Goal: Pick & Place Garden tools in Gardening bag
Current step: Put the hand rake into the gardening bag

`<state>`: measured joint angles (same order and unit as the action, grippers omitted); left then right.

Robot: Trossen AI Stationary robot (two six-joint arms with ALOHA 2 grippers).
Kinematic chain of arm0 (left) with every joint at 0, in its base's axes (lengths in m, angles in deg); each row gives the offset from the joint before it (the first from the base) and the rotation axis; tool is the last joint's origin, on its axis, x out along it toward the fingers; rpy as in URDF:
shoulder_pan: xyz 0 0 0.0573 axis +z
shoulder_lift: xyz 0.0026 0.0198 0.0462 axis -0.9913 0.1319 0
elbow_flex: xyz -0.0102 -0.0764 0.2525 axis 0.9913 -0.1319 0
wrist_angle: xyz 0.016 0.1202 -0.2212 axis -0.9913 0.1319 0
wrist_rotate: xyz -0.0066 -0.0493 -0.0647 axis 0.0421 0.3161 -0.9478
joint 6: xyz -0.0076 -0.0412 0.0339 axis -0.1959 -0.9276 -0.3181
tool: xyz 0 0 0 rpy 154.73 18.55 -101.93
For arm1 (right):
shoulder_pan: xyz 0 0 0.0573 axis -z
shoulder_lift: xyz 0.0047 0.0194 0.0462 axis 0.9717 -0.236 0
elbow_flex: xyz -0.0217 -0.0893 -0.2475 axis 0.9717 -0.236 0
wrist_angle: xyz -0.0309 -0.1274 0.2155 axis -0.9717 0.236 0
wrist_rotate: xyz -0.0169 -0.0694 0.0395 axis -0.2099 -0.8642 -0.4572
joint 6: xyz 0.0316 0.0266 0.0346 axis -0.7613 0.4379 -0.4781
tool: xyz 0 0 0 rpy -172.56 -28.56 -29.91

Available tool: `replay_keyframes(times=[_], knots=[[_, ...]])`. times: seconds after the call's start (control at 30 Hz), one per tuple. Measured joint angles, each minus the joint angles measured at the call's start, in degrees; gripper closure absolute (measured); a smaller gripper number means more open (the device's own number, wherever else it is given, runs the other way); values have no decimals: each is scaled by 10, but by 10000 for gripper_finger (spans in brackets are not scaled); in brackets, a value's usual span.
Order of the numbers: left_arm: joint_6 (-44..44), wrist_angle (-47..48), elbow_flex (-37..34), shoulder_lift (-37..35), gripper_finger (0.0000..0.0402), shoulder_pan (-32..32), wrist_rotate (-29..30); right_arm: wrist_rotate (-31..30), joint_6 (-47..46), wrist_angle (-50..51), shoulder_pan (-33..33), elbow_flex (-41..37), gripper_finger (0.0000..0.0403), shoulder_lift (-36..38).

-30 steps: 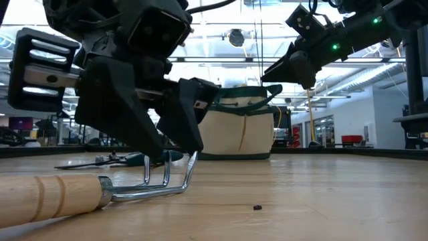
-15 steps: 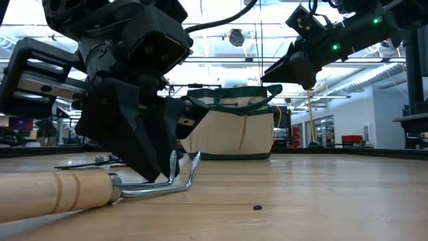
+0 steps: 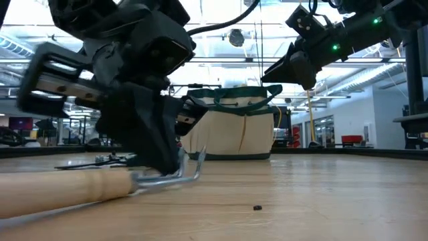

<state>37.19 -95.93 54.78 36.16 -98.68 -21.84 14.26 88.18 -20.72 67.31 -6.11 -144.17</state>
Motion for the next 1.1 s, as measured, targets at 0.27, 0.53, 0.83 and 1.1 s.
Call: replay_keyframes(times=[0.27,0.53,0.83,1.1], knots=[[44,75,-1,-107,394,33,77,0,13,-7,0,0,236,0],[160,141,0,-243,396,72,237,77,17,-14,0,0,236,0],[384,50,47,-295,396,159,322,179,-2,-77,17,0,236,0],[410,45,156,-272,396,243,326,242,-18,-36,58,0,236,0]])
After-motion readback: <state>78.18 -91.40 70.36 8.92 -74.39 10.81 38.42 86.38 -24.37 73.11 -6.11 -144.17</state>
